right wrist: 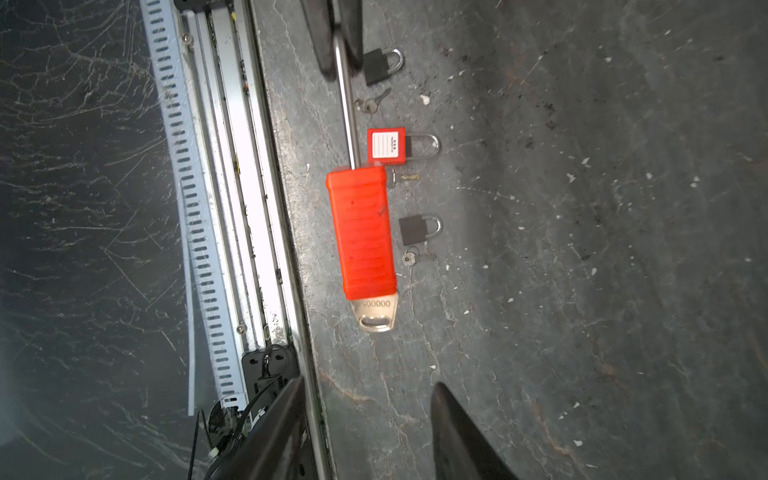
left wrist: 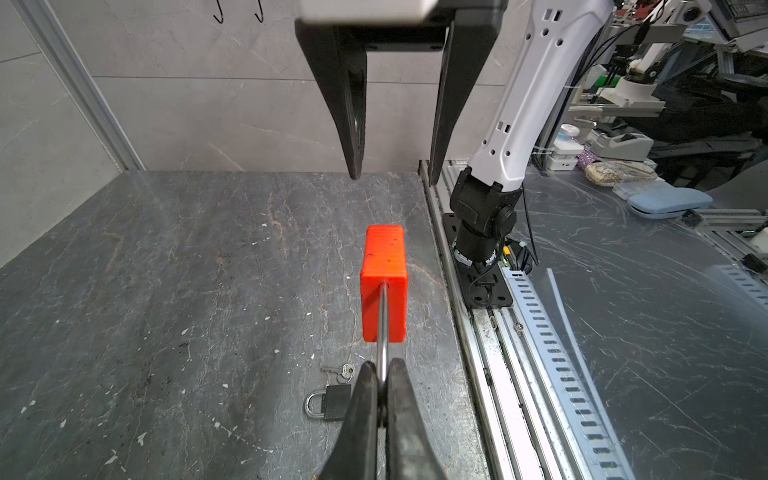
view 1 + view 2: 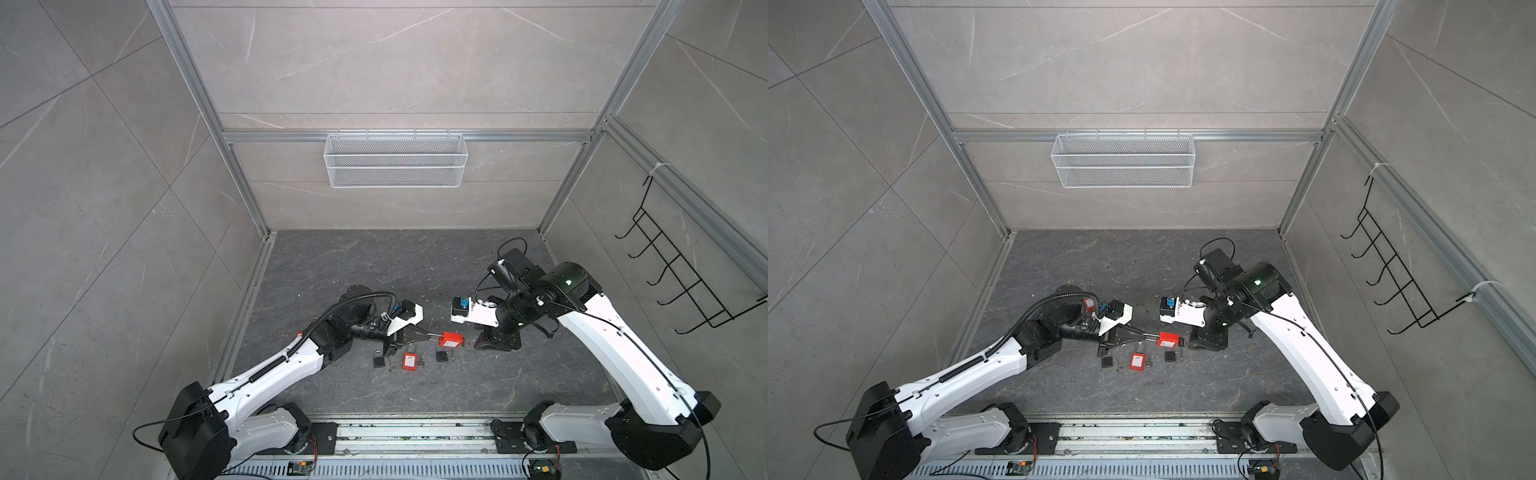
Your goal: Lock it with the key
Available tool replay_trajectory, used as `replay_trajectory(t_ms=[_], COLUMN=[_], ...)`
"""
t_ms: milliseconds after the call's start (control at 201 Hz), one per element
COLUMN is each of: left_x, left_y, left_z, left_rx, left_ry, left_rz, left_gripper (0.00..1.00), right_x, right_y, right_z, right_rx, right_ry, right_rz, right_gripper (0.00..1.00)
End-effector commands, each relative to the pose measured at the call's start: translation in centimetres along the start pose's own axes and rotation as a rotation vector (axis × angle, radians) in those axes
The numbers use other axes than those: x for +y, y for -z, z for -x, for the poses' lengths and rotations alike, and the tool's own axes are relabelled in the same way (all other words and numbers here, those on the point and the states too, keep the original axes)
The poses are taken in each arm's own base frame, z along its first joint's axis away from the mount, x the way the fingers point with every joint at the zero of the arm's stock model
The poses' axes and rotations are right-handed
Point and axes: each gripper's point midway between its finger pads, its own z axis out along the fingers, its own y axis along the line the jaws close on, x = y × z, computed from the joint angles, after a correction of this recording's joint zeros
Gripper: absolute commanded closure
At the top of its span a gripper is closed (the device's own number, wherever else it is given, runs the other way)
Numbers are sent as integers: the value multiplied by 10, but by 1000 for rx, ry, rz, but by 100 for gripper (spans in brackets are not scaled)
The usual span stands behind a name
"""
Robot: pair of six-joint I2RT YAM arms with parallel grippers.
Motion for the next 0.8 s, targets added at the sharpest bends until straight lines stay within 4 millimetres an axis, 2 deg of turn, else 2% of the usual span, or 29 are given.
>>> replay_trajectory(t_ms=[0,403,583,792], left_x=[-7,-12,-12,-11], left_y=[7,11,11,11], left_z=[24,32,34,36], left_rx=[-81,-112,-117,-122], left_ry=[-67,-65,-62,-61], left_rz=[-25,-29,-34,-31], left_gripper=[100,100,100,100], right_x=[8,5,-1,0], right_y=[-11,-33,-34,-35], right_z=[-4,1,9,14], right_rx=[33,18,-35,-65], right_ry=[-46,-44,-21,-16], right_rz=[82,144,109,127], right_gripper=[51,57,56,57])
